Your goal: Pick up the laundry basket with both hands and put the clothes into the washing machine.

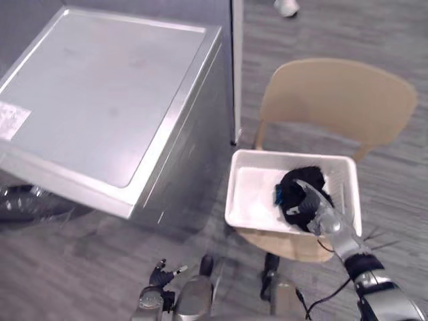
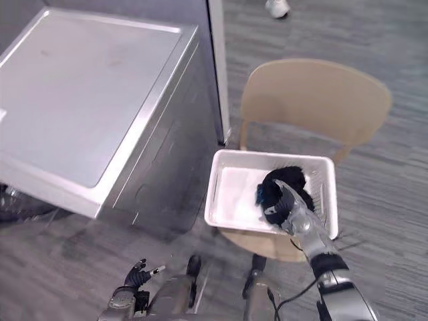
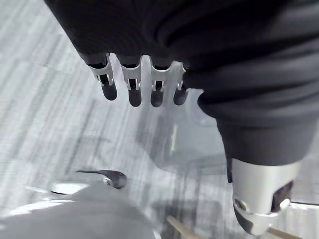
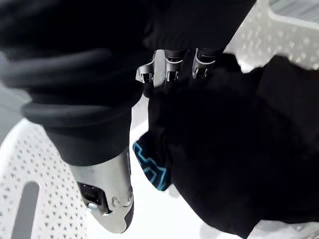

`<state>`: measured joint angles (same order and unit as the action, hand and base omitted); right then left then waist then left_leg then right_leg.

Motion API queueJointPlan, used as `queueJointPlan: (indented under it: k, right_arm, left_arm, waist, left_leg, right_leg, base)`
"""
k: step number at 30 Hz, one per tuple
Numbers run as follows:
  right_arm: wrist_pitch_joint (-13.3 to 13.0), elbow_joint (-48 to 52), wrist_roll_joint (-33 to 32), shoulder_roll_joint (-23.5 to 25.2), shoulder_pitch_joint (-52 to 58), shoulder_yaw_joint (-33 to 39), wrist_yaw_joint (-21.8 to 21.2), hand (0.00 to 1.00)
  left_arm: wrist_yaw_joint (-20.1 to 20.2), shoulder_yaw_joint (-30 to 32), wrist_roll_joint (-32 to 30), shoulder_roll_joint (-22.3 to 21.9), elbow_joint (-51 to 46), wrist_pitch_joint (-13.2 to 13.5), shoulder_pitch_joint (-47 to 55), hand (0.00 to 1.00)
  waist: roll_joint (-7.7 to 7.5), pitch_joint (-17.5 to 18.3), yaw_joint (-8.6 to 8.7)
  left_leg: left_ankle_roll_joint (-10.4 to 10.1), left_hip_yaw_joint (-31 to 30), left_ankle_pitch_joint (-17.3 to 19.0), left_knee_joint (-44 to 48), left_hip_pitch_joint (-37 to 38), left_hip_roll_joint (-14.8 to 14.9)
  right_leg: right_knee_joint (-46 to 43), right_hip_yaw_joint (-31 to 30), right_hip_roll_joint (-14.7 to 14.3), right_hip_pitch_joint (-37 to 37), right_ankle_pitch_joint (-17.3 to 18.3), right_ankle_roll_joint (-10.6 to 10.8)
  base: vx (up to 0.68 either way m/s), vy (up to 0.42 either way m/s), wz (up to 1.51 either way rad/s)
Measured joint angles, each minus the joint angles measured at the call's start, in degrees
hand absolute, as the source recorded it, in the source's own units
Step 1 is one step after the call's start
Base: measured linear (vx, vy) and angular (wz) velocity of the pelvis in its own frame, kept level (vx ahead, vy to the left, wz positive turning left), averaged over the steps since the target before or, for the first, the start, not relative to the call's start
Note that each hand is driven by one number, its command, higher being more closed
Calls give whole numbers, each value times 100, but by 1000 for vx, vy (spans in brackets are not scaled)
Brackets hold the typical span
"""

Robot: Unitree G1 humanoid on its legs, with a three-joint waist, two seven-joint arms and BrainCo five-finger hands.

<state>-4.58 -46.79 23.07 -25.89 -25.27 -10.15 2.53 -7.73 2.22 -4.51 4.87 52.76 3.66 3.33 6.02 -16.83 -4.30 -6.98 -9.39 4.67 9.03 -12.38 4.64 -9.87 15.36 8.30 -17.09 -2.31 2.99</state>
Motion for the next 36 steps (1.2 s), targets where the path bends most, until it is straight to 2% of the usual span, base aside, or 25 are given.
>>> queueJointPlan:
  k: [1, 3, 5, 10, 11, 13, 17, 22, 25, 28, 29, 31, 36]
  right_arm:
    - [21, -174, 0, -18, -177, 1, 32, 0]
    - [114, -597, 1, -218, -738, 3, 174, 0]
    - [253, -763, 59, -405, -1194, 12, 416, 0]
    - [574, -851, 364, -512, -1894, 15, 1015, 0]
    - [586, -849, 373, -506, -1961, 5, 1045, 100]
    - [607, -792, 380, -499, -2118, -166, 1168, 100]
    - [633, -668, 117, -477, -2353, -325, 1203, 100]
    - [618, -373, -971, -353, -2344, -377, 984, 100]
    - [612, -122, -1397, -171, -2190, -360, 857, 100]
    - [620, 453, -1876, 77, -1777, -73, 837, 100]
    - [598, 1084, -2096, 182, -1493, 198, 853, 100]
    - [549, 1487, -2245, 269, -1296, 408, 874, 100]
    - [328, 2681, -2665, 945, -248, 1029, 987, 100]
  left_arm:
    - [-6, -2, 57, -3, -3, 2, 0, 0]
    - [-24, 4, 199, -5, -28, 0, -79, 0]
    - [-140, 26, 300, -13, -49, -1, -230, 0]
    - [-466, 92, 628, -140, -298, 46, -593, 0]
    - [-496, 122, 677, -211, -350, 74, -675, 0]
    - [-499, 220, 786, -451, -493, 111, -850, 0]
    - [-488, 246, 904, -609, -565, 125, -929, 0]
    - [-475, 291, 987, -697, -609, 125, -933, 0]
    - [-464, 291, 1046, -724, -615, 117, -937, 0]
    - [-455, 291, 1059, -743, -624, 113, -930, 0]
    - [-432, 291, 1059, -742, -626, 110, -922, 0]
    - [-390, 294, 1059, -736, -630, 104, -900, 0]
    - [-348, 301, 1043, -610, -595, -7, -599, 0]
  waist:
    - [29, -77, -7]
    - [55, -390, -137]
    - [64, -581, -144]
    - [61, -749, -156]
    - [59, -753, -152]
    - [34, -772, -125]
    - [-41, -817, -126]
    - [-48, -814, -128]
    - [-52, -814, -131]
    - [-71, -809, -137]
    - [-85, -805, -132]
    - [-102, -796, -123]
    - [-351, -515, -91]
  left_leg:
    - [-4, -11, -5, 1, -79, 0]
    - [-6, -10, -98, -9, -356, -43]
    - [-6, 5, -184, -17, -625, -116]
    - [17, 176, -418, -117, -1198, -195]
    - [15, 191, -427, -134, -1310, -189]
    - [7, 211, -509, -244, -1495, -162]
    - [-37, 287, -594, -310, -1510, -81]
    - [-57, 334, -643, -304, -1453, -49]
    - [-51, 339, -647, -303, -1344, -52]
    - [-49, 339, -646, -321, -1038, -59]
    - [-46, 340, -643, -409, -842, -68]
    - [-45, 354, -644, -491, -712, -85]
    - [0, 324, -617, -721, -214, -27]
  right_leg:
    - [-65, 24, 13, -93, -4, -7]
    - [-349, 6, 102, -494, 0, -19]
    - [-609, -11, 227, -869, 9, -26]
    - [-854, -130, 377, -1637, -22, -48]
    - [-850, -128, 378, -1737, -28, -63]
    - [-823, -118, 386, -1947, -59, -91]
    - [-827, -123, 360, -2036, -116, -101]
    - [-906, -128, 363, -2024, -93, -146]
    - [-907, -127, 372, -1910, -79, -135]
    - [-910, -121, 377, -1587, -8, -95]
    - [-907, -120, 369, -1421, 30, -79]
    - [-896, -120, 353, -1322, 51, -65]
    - [-521, -120, 205, -791, 29, 12]
  base:
    - [-217, -25, 26]
    - [-187, -15, 13]
    - [-199, 1, 14]
    - [-190, -12, 3]
    - [-90, -28, 4]
    - [-70, -35, 6]
    - [26, -45, -7]
    - [90, -38, -2]
    - [77, -26, 0]
    - [64, -24, 6]
    - [10, -10, 4]
    - [0, 0, 0]
    - [31, -6, -8]
